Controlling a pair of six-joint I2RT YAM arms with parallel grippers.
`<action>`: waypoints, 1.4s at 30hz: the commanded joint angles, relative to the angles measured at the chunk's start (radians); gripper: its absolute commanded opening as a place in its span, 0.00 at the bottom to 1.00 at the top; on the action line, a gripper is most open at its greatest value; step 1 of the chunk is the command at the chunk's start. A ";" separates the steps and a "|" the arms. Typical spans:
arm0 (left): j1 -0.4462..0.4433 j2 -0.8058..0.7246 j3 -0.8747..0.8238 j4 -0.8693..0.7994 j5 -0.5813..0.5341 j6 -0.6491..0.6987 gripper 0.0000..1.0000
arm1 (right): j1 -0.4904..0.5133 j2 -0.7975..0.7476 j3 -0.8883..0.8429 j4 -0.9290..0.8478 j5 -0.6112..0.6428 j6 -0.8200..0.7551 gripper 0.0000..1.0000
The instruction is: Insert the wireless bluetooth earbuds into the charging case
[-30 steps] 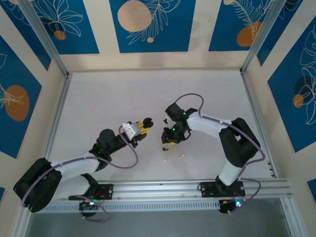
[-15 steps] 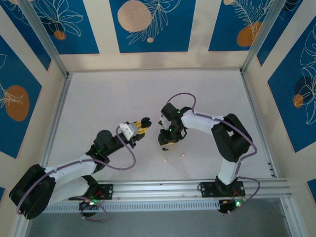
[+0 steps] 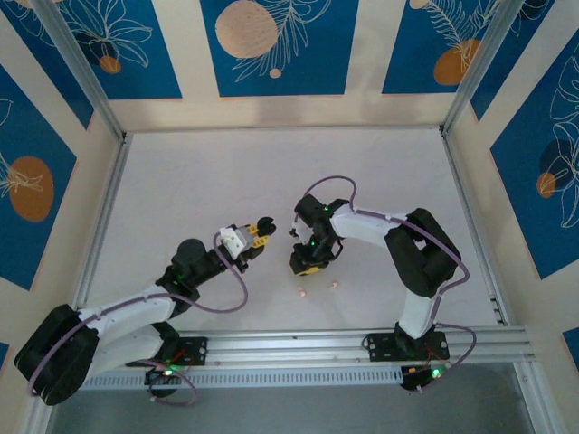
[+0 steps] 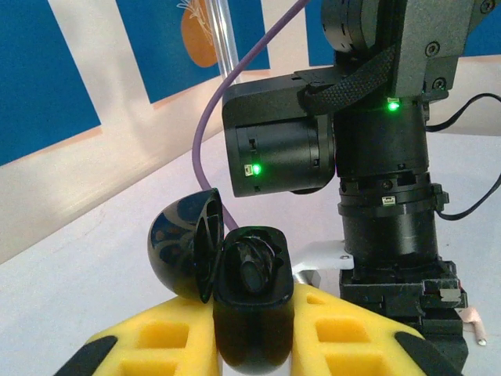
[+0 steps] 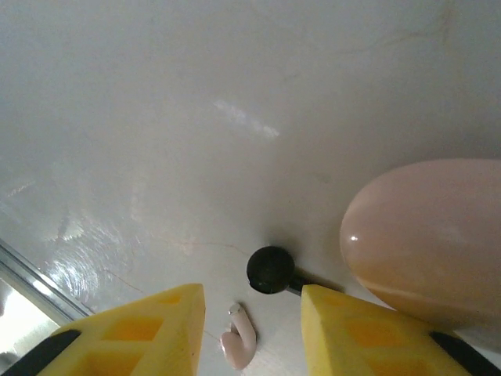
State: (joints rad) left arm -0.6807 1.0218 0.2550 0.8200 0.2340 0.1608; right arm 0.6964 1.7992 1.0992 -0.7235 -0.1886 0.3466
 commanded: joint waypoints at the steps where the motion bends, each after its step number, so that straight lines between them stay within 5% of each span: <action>1: 0.012 -0.023 -0.005 -0.002 -0.007 0.014 0.21 | 0.018 -0.011 -0.030 -0.052 0.000 -0.013 0.37; 10: 0.012 -0.044 -0.008 -0.015 -0.010 0.014 0.21 | 0.036 -0.122 -0.019 -0.057 0.085 -0.039 0.38; 15: 0.013 -0.074 -0.018 -0.033 -0.035 0.009 0.21 | 0.036 -0.190 0.004 -0.046 0.203 -0.212 0.42; 20: 0.020 -0.135 -0.020 -0.109 -0.078 -0.006 0.21 | 0.033 -0.201 0.033 -0.045 0.181 -0.365 0.42; 31: 0.031 -0.244 -0.023 -0.234 -0.117 -0.014 0.21 | 0.094 -0.091 0.074 -0.183 0.152 -0.320 0.36; 42: 0.033 -0.247 -0.021 -0.231 -0.113 -0.010 0.21 | 0.118 -0.028 0.016 -0.138 0.153 -0.208 0.31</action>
State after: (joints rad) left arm -0.6609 0.7807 0.2363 0.5823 0.1284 0.1562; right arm 0.8116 1.7603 1.1332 -0.8680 -0.0139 0.0944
